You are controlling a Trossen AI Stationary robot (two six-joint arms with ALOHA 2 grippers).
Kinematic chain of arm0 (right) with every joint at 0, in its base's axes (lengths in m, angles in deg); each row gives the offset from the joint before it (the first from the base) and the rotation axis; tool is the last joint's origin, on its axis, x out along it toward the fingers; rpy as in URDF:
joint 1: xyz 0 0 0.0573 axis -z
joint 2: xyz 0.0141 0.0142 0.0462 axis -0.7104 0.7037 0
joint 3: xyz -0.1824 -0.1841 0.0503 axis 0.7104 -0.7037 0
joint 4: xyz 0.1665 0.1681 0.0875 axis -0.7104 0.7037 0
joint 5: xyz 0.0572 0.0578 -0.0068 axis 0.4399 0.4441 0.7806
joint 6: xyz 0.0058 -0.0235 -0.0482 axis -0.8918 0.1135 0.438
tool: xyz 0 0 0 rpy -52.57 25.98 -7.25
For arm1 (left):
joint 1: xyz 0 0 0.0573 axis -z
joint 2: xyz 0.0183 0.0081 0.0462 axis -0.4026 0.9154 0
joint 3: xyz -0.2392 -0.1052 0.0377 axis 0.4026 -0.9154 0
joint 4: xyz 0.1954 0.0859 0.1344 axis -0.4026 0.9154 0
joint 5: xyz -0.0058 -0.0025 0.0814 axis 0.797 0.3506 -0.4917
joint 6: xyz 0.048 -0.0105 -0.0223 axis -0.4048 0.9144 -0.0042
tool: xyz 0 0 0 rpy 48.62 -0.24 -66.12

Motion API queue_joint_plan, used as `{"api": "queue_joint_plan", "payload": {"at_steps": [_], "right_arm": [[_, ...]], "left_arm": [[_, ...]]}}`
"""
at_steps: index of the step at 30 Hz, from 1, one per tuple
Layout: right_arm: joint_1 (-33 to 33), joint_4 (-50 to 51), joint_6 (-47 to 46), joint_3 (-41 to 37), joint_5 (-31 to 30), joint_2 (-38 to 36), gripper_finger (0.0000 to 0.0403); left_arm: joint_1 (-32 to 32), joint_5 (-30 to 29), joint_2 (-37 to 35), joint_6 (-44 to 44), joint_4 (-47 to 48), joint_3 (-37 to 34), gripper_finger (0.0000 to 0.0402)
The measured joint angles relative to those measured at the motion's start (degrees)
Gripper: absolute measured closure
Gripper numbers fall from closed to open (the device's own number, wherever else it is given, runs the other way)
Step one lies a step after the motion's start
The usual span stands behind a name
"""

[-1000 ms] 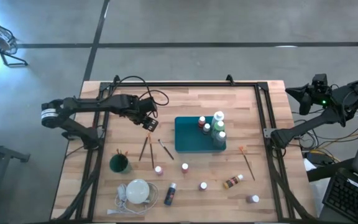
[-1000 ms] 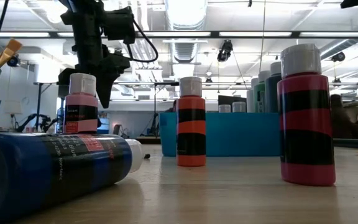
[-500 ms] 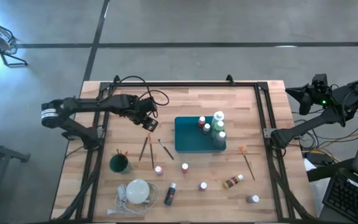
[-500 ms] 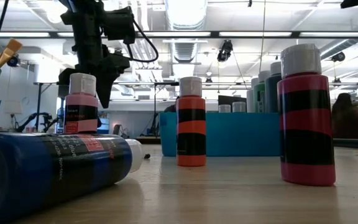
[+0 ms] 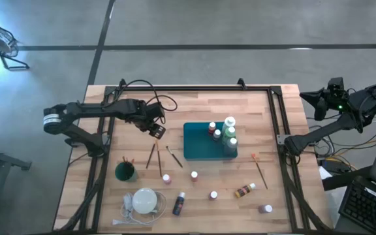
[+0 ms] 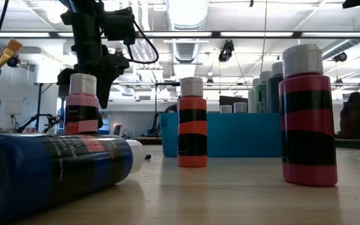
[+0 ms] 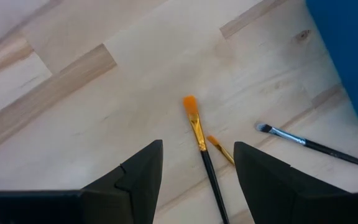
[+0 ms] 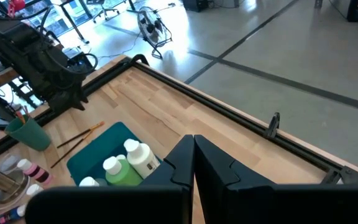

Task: Pick & Place Paint Supplies
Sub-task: Put the gold paintbrush into the green cup

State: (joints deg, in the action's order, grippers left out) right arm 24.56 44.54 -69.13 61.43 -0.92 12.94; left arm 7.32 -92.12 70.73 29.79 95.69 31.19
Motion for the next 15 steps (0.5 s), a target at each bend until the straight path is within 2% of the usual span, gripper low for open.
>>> {"api": "queue_joint_plan", "payload": {"at_steps": [15], "right_arm": [[0.0, 0.0, 0.0, 0.0, 0.0, 0.0, 0.0394]], "left_arm": [[0.0, 1.9, 0.0, 0.3, 0.5, 0.0, 0.0199]]}}
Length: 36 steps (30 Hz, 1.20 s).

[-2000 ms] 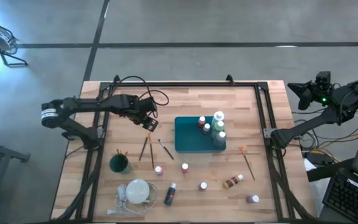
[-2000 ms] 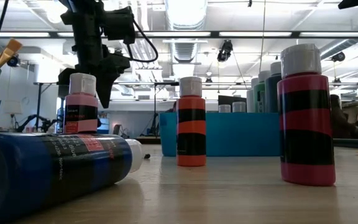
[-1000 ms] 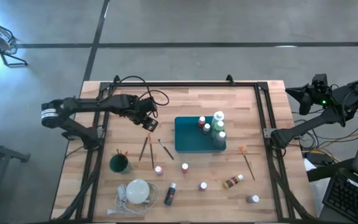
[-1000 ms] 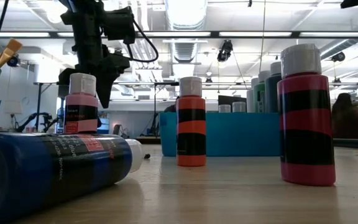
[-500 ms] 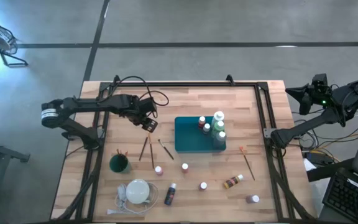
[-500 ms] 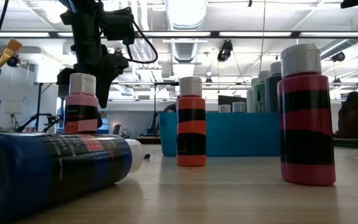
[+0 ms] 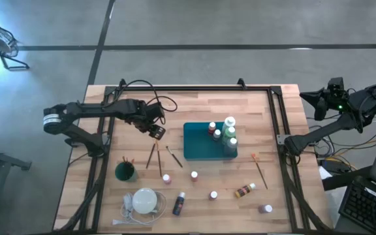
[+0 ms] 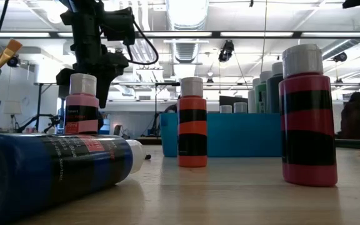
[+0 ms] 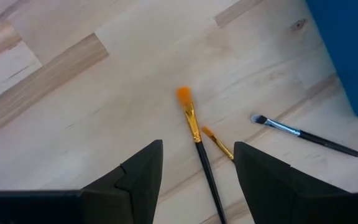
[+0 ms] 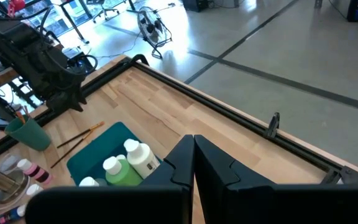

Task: Pick & Place Paint Supplies
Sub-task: Put the gold paintbrush into the green cup

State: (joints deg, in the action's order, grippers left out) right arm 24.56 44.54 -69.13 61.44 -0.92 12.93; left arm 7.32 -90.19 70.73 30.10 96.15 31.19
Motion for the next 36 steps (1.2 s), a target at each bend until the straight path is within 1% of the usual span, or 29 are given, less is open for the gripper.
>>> {"api": "queue_joint_plan", "payload": {"at_steps": [8, 17, 23, 30, 36], "right_arm": [[0.0, 0.0, 0.0, 0.0, 0.0, 0.0, 0.0394], [0.0, 0.0, 0.0, 0.0, 0.0, 0.0, 0.0394], [0.0, 0.0, 0.0, 0.0, 0.0, 0.0, 0.0394], [0.0, 0.0, 0.0, 0.0, 0.0, 0.0, 0.0394], [0.0, 0.0, -0.1, 0.0, 0.0, 0.0, 0.0394]], "left_arm": [[0.0, -0.1, 0.0, 0.1, -0.3, 0.0, 0.02], [-0.9, -1.8, 0.1, 0.2, -0.7, 0.0, 0.0199], [-0.7, -1.6, 0.3, -0.5, -4.2, 0.0, 0.02], [-0.7, -1.6, 5.5, -2.3, -4.6, 0.0, 0.02], [-0.7, -0.9, 10.6, -1.8, -6.1, 0.0, 0.02]]}}
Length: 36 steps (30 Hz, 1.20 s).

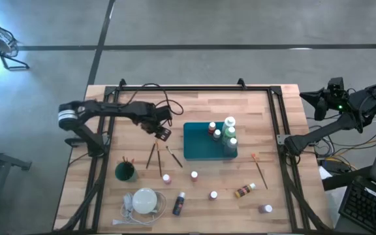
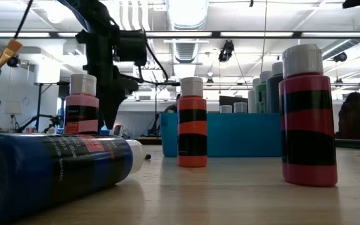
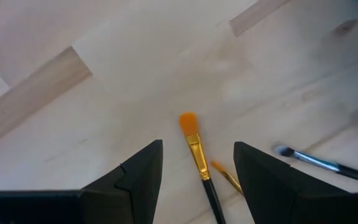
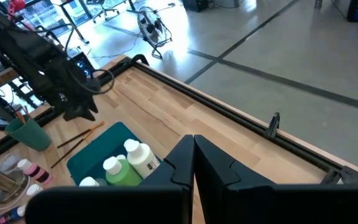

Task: Pick & Place Paint Supplies
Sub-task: Put the gold paintbrush into the green cup

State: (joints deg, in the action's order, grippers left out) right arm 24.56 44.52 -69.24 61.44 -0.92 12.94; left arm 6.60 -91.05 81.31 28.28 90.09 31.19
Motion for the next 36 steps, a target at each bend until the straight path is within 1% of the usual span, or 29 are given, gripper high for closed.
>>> {"api": "queue_joint_plan", "payload": {"at_steps": [5, 18, 26, 30, 36], "right_arm": [[0.0, 0.0, 0.0, 0.0, 0.0, 0.0, 0.0394], [0.0, 0.0, 0.1, 0.0, 0.0, 0.0, 0.0394], [0.0, 0.0, 0.0, 0.0, 0.0, 0.0, 0.0394], [0.0, 0.0, 0.1, 0.0, 0.0, 0.0, 0.0394], [0.0, 0.0, 0.1, 0.0, 0.0, 0.0, 0.0394]], "left_arm": [[0.0, 0.1, 2.5, 1.9, -0.1, 0.0, 0.02], [0.0, -1.1, 8.9, 2.4, -3.2, 0.0, 0.02], [0.1, -1.1, 10.0, 3.1, -4.0, 0.0, 0.0202], [0.1, -1.2, 9.8, 3.2, -4.5, 0.0, 0.0228], [0.1, -1.4, 9.8, 3.9, -5.0, 0.0, 0.0297]]}}
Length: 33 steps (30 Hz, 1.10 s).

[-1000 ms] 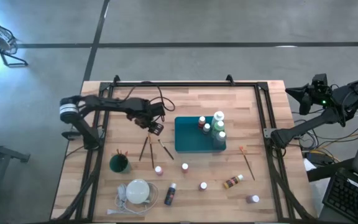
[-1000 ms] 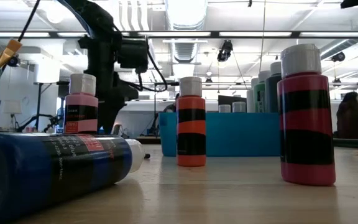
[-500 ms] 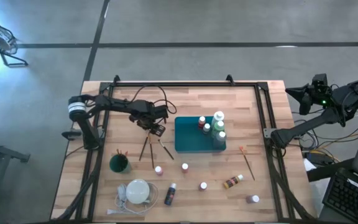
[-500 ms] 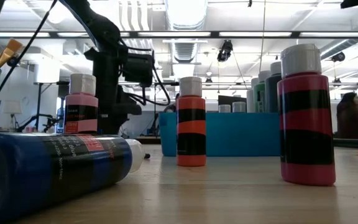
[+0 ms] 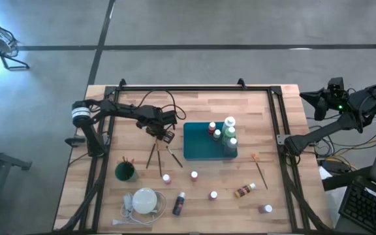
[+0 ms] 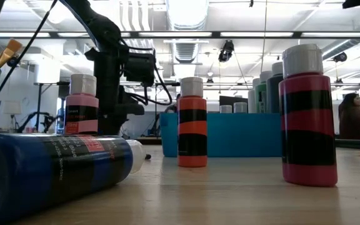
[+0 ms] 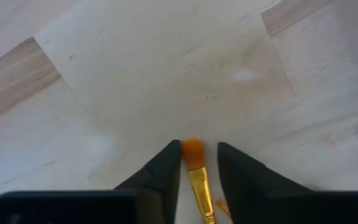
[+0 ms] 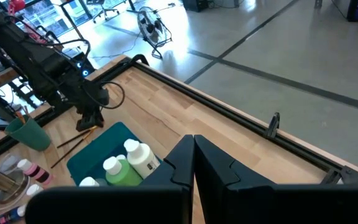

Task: Pick & Place Paint Supplies
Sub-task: Put the gold paintbrush into the green cup

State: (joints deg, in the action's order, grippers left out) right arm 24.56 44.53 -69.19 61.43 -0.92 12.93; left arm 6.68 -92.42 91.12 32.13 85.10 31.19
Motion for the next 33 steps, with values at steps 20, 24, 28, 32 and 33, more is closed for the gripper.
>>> {"api": "queue_joint_plan", "payload": {"at_steps": [20, 24, 28, 32, 33], "right_arm": [[0.0, 0.0, 0.0, 0.0, 0.0, 0.0, 0.0394], [0.0, 0.0, 0.0, 0.0, 0.0, 0.0, 0.0394], [0.0, 0.0, 0.0, 0.0, 0.0, 0.0, 0.0394], [0.0, 0.0, 0.0, 0.0, 0.0, 0.0, 0.0394], [0.0, 0.0, 0.0, 0.0, 0.0, 0.0, 0.0394]], "left_arm": [[-0.1, -0.3, -1.5, -2.2, 1.8, 1.1, 0.0399], [0.0, -0.3, -6.4, -3.4, 3.3, 3.2, 0.04], [0.4, -2.7, -12.6, -4.8, 4.7, 6.1, 0.04], [1.1, -7.1, -19.4, -7.8, 6.1, 10.3, 0.0401], [1.4, -7.9, -21.1, -8.7, 6.1, 11.2, 0.0401]]}}
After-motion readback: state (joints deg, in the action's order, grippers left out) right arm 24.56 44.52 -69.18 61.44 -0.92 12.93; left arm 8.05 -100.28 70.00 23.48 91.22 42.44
